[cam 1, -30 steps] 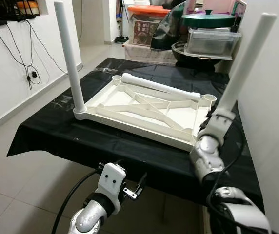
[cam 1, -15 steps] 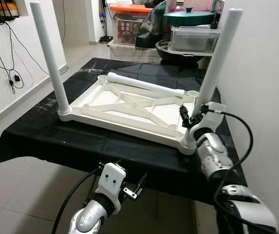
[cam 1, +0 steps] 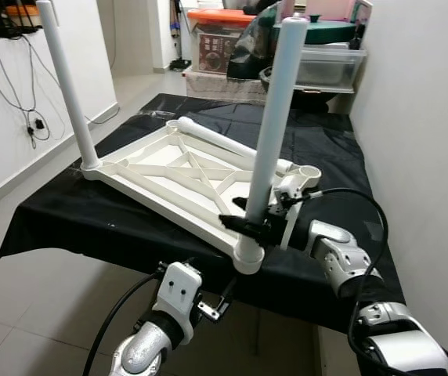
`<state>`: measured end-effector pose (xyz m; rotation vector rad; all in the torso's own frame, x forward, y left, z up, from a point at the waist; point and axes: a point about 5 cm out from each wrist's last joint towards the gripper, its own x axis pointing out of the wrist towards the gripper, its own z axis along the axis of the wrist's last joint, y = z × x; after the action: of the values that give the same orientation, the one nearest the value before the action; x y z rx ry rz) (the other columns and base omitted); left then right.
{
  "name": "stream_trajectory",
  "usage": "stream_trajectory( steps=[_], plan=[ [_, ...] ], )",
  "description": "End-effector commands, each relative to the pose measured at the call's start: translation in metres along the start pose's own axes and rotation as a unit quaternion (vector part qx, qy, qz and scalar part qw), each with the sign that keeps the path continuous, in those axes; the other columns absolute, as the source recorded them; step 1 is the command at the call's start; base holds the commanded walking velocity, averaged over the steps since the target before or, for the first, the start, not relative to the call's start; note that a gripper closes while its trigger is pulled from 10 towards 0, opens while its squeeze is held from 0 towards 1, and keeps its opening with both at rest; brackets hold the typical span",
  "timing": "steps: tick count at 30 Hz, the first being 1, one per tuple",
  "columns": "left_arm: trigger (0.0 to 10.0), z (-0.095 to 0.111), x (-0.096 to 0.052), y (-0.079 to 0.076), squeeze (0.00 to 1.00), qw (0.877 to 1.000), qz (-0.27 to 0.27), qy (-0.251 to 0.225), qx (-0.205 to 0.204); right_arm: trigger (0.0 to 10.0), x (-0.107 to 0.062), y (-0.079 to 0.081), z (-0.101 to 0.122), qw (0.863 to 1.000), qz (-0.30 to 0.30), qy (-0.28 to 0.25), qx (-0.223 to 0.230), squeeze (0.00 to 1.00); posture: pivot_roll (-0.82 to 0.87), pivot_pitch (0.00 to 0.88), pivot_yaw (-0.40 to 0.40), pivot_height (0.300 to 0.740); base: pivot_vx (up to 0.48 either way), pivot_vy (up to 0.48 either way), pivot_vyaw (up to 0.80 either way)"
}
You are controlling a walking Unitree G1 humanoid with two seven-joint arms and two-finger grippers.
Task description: Building children table
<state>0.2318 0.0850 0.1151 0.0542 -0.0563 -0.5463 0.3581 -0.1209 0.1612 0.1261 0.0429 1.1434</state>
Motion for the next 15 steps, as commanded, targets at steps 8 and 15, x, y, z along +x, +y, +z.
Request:
stream_trajectory(
  steps=[8,15],
  plan=[
    [10.0,-0.005,-0.002,-0.001,0.0,1.0,-0.003,0.011,-0.001,0.0,0.016,-0.014,0.008,0.99,-0.137,-0.012,-0.031,0.0,0.22,0.0,-0.062,0.74,0.0,0.0,0.0],
    [10.0,-0.005,-0.002,0.0,0.0,1.0,-0.003,0.011,-0.003,0.0,-0.036,-0.056,0.004,0.862,-0.506,-0.021,-0.003,0.0,0.21,0.0,-0.053,0.74,0.0,0.0,0.0]
  ],
)
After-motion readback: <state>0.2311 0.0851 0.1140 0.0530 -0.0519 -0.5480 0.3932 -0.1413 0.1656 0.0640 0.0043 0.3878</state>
